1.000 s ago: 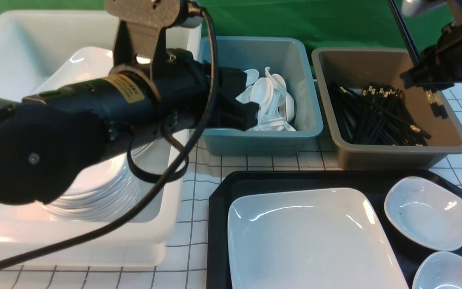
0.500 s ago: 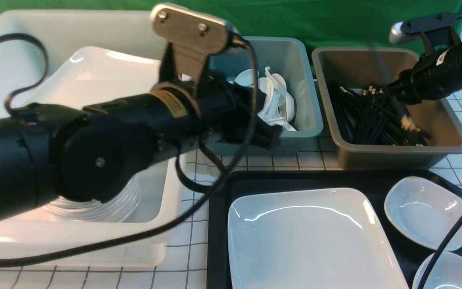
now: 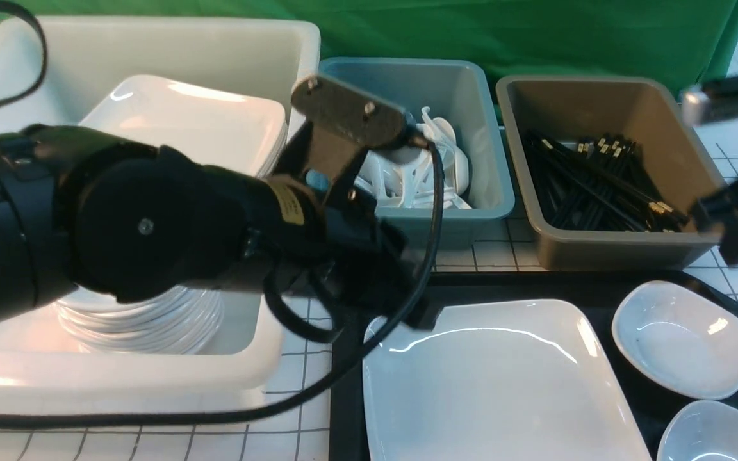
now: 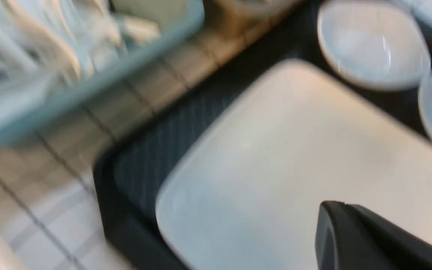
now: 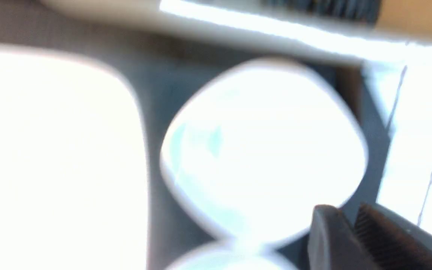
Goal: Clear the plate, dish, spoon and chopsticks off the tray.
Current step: Use the right arm to grab a small plate from the dinner plate
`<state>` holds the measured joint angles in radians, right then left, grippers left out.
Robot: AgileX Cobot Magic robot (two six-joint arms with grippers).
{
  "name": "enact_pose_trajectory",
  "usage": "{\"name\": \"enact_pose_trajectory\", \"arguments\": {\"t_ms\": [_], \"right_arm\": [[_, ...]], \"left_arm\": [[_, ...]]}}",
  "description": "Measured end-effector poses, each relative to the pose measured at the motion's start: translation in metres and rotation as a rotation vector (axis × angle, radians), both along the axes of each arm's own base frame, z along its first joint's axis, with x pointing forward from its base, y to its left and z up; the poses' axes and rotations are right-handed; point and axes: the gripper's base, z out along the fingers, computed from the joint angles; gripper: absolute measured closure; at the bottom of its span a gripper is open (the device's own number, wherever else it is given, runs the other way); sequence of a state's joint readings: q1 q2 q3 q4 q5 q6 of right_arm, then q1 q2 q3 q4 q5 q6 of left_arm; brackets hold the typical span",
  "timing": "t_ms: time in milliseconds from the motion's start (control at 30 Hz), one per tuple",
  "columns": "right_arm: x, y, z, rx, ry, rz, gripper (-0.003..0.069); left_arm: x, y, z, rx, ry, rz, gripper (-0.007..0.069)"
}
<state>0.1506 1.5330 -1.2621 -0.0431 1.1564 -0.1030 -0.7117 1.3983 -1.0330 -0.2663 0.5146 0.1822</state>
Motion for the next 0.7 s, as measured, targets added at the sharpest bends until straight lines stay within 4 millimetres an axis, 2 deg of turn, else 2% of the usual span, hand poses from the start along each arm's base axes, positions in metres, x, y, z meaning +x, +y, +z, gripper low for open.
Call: {"name": "enact_pose_trajectory", "arguments": {"t_ms": [33,100,167,200,267,300,333,467,700], "right_arm": [[-0.003,0.000,0.000,0.001,0.002,0.000,0.0538],[-0.044,0.012,-0.008,0.015,0.010,0.069,0.0477],[-0.067,0.025,-0.016,0.021,0.000,0.148,0.0398],[-0.086,0.034,-0.026,0.019,0.006,0.222,0.0326],[-0.107,0.043,-0.041,0.009,0.042,0.302,0.0245],[-0.109,0.044,-0.043,0.008,0.048,0.310,0.0228],[-0.124,0.051,-0.058,-0.019,0.094,0.376,0.0175],[-0.138,0.055,-0.082,-0.103,0.125,0.414,0.0134],[-0.138,0.053,-0.099,-0.151,0.161,0.405,0.0127]], "left_arm": [[0.000,0.000,0.000,0.001,-0.001,-0.001,0.0627],[-0.007,0.003,-0.005,0.058,0.067,-0.041,0.0627],[-0.010,0.003,-0.007,0.077,0.100,-0.064,0.0627],[-0.012,0.003,-0.007,0.081,0.115,-0.076,0.0627],[-0.014,0.003,-0.007,0.077,0.124,-0.093,0.0627],[-0.014,0.002,-0.007,0.073,0.127,-0.094,0.0627],[-0.015,0.001,-0.007,0.067,0.121,-0.120,0.0627],[-0.018,-0.002,-0.006,0.050,0.120,-0.184,0.0627],[-0.019,-0.003,-0.005,0.043,0.119,-0.197,0.0627]]}}
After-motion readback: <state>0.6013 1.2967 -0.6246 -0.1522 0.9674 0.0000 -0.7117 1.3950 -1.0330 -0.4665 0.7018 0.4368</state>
